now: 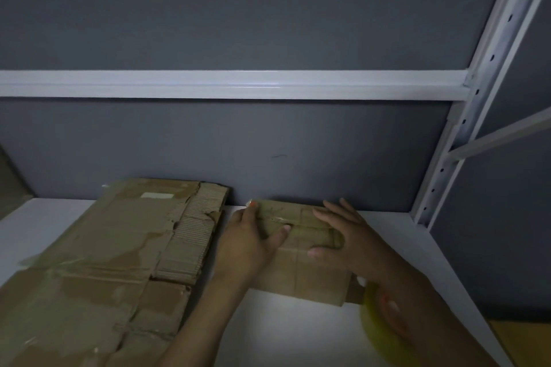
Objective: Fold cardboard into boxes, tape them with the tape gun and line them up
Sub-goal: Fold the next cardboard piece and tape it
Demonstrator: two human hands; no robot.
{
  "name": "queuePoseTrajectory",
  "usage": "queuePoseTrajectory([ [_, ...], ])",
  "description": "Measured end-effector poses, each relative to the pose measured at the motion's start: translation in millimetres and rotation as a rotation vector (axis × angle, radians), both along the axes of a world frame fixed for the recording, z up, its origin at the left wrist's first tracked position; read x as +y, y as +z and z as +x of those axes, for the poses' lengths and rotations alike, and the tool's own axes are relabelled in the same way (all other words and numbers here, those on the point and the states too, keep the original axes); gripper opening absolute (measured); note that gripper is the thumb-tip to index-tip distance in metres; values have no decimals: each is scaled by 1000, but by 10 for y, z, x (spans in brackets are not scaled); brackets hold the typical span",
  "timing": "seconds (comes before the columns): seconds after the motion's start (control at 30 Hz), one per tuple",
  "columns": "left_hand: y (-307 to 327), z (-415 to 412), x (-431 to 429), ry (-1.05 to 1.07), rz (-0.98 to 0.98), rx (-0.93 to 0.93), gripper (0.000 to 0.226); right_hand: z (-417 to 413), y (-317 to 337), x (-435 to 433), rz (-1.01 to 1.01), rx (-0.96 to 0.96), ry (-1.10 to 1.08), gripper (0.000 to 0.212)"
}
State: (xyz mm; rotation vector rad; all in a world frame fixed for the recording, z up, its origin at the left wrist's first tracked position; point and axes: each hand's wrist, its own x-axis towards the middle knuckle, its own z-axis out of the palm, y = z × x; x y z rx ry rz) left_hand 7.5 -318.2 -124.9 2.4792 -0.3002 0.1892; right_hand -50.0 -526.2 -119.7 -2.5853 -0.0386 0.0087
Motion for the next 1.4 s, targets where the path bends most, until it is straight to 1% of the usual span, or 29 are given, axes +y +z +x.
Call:
queuePoseTrajectory([
  [0.13, -20, 22, 91, -32, -107, 2, 71, -39, 38, -44, -31, 19, -11, 87],
  [0.2, -32, 35, 124, -70, -127, 18, 64, -53, 39, -48, -154, -6, 2, 94],
  [0.27, -49, 33, 130, -103, -139, 14, 60, -63, 9, -17, -333, -101, 50, 98],
  [0.3, -56, 31, 128, -115, -142, 11, 58, -68, -9, 4, -378, -123, 76, 97],
  [0.37, -52, 35, 132, -134, -121, 14, 58, -73, -21, 34, -365, -102, 86, 96],
  [0.43, -33, 45, 165, -154, -39, 31, 63, -59, 9, 41, -315, -55, 64, 87],
  [0.5, -13, 38, 186, -167, 78, 32, 79, -42, 53, 31, -306, 3, 52, 76],
  [0.57, -13, 44, 188, -169, 233, -60, 90, -46, 66, 20, -283, 32, 52, 72],
  [0.6, -18, 51, 182, -183, 297, -143, 89, -53, 50, 11, -262, 33, 57, 72],
  [0.63, -11, 45, 169, -217, 341, -232, 83, -57, 22, 0, -238, 27, 66, 73],
  [0.7, 3, 32, 98, -339, 424, -338, 74, -52, -29, -22, -196, -4, 86, 76],
  [0.73, -13, 34, 48, -392, 469, -361, 76, -46, -45, -34, -178, -14, 94, 78],
  [0.77, -24, 25, -9, -432, 505, -341, 81, -51, -46, -44, -160, -21, 103, 78],
  [0.83, -35, -14, -97, -455, 555, -288, 86, -118, -8, -56, -81, -46, 96, 71],
  [0.87, -46, -23, -126, -451, 575, -281, 87, -185, 4, -77, 0, -73, 57, 65],
  [0.93, -70, -27, -157, -427, 609, -295, 87, -364, -21, -182, 174, -161, -128, 56],
  [0.97, -74, -30, -172, -411, 620, -322, 86, -467, -63, -274, 180, -197, -248, 54],
  [1.0, -77, -32, -194, -397, 629, -349, 86, -575, -103, -375, 116, -177, -363, 55],
  [1.07, -83, -46, -250, -384, 628, -374, 88, -769, -215, -560, -5, 24, -515, 61],
  [1.1, -90, -53, -276, -388, 621, -369, 89, -842, -288, -620, -25, 138, -541, 61],
  [1.13, -102, -53, -292, -391, 612, -365, 91, -901, -357, -652, -45, 216, -549, 54],
  [1.17, -118, -47, -303, -392, 600, -373, 92, -938, -418, -662, -79, 239, -557, 42],
  [1.23, -136, -42, -303, -392, 585, -384, 92, -982, -499, -653, -162, 178, -580, 27],
  [1.3, -147, -31, -297, -393, 573, -392, 92, -1005, -502, -638, -194, 120, -603, 19],
  [1.37, -148, -29, -299, -394, 567, -398, 93, -1020, -475, -634, -201, 93, -600, 16],
  [1.4, -153, -24, -302, -396, 563, -408, 93, -1035, -459, -636, -211, 75, -590, 19],
])
